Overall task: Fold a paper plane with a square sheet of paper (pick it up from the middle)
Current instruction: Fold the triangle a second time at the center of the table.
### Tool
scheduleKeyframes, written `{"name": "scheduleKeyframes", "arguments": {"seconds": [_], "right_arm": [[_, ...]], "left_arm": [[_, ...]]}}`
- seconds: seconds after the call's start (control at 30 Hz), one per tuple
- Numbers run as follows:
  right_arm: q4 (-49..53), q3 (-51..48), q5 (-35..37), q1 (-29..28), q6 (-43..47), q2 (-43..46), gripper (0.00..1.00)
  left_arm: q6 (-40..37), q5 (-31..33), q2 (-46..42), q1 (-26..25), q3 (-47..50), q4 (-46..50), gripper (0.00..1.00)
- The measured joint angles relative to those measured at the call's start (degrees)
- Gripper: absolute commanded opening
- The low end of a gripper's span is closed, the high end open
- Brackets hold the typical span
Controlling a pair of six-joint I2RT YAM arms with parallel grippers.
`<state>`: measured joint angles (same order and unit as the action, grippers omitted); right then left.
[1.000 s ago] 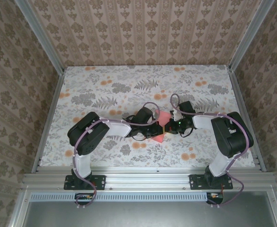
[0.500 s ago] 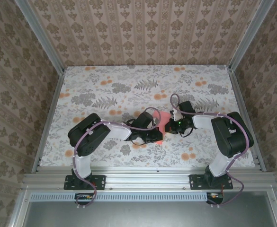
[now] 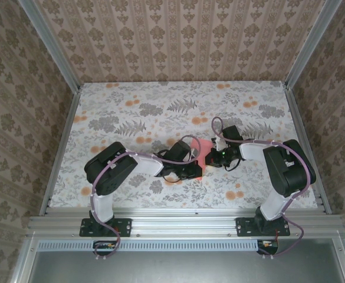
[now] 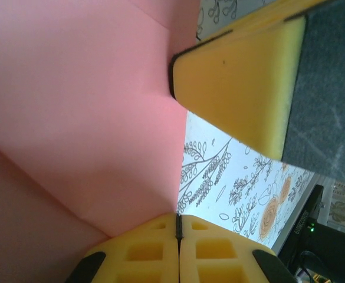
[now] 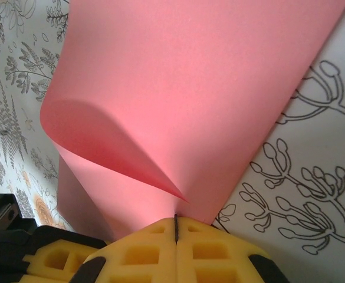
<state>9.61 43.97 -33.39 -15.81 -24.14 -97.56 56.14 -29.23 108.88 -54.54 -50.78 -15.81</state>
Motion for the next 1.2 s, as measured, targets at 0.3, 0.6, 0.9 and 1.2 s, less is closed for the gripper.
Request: {"name": "scheduleKeyframes", "arguments": {"seconds": [0.3, 0.6, 0.9, 1.2], "right_arm": [[1.2, 0.3, 0.2, -0.2, 0.2, 0.1, 0.0], [1.5, 0.4, 0.5, -0.6, 0.2, 0.1, 0.0], [2.4, 0.9, 1.7, -1.0, 0.4, 0.3, 0.0], [2.4, 0.9, 1.8, -1.5, 0.4, 0.4, 0.0]], "left_arm": [[-5.5, 1.9, -2.4, -1.7, -0.7, 8.3, 0.05], [-11.0, 6.0, -2.6, -3.8, -4.9, 17.3, 0.05], [-12.4, 5.7, -2.7, -4.2, -5.7, 19.3, 0.06], [-9.8, 3.3, -7.9, -0.1, -5.1, 15.4, 0.06]]}}
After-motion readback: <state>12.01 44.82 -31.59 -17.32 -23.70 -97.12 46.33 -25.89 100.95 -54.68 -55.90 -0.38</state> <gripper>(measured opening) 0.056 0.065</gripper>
